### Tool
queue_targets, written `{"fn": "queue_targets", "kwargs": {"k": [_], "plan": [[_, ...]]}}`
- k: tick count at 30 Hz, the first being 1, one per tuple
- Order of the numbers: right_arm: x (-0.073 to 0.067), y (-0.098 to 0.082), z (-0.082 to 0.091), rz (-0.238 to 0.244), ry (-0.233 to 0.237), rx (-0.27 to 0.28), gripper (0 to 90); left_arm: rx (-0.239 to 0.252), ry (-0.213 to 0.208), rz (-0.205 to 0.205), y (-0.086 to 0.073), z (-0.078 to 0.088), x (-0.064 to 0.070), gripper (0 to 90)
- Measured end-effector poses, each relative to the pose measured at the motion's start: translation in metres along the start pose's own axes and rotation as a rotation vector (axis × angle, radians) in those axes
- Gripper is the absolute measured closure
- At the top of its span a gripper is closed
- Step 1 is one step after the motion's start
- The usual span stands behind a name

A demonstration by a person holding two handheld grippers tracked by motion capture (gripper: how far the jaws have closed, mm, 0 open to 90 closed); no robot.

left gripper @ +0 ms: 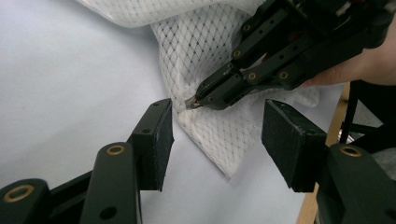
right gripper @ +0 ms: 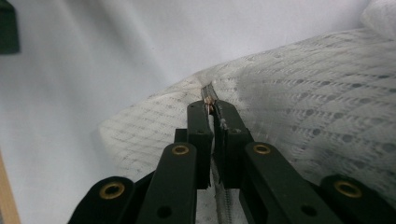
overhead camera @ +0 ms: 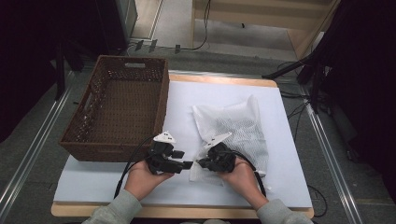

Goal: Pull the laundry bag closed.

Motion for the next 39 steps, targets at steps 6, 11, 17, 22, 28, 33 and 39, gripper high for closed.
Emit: {"fn": "queue_targets", "kwargs": {"k": [6,11,17,22,28,33,39], "plan": [[-0.003,0.006,0.01,-0.006,0.021,0.027,87.4,-0.002,-0.004,0.002,0.0,-0.003,0.001,43.9],[-0.005,0.013,0.02,-0.007,0.039,0.069,87.4,-0.002,-0.01,-0.002,0.001,-0.008,0.002,44.3],[-0.007,0.019,0.038,-0.025,0.054,0.115,87.4,-0.003,-0.03,-0.01,0.005,-0.014,0.005,45.6],[-0.007,0.021,0.048,-0.023,0.06,0.142,87.3,-0.036,-0.044,-0.048,0.008,-0.024,0.008,52.3],[-0.006,0.023,0.054,-0.031,0.058,0.162,87.4,-0.069,-0.07,-0.072,0.01,-0.034,0.011,57.5],[-0.006,0.024,0.056,-0.029,0.059,0.172,87.3,-0.089,-0.077,-0.079,0.012,-0.041,0.009,62.0],[-0.006,0.023,0.056,-0.028,0.062,0.171,87.3,-0.116,-0.093,-0.099,0.012,-0.049,0.009,69.8]]}}
Point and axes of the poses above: each handheld gripper's, and its own axes: z roughly backward along the jaws, y roughly out of its top, x roughly to its right, the point moved 10 cm from there along -z, roughly forward along the jaws, and after that the axes turned 7 degrees about x, right-handed, at the moved point
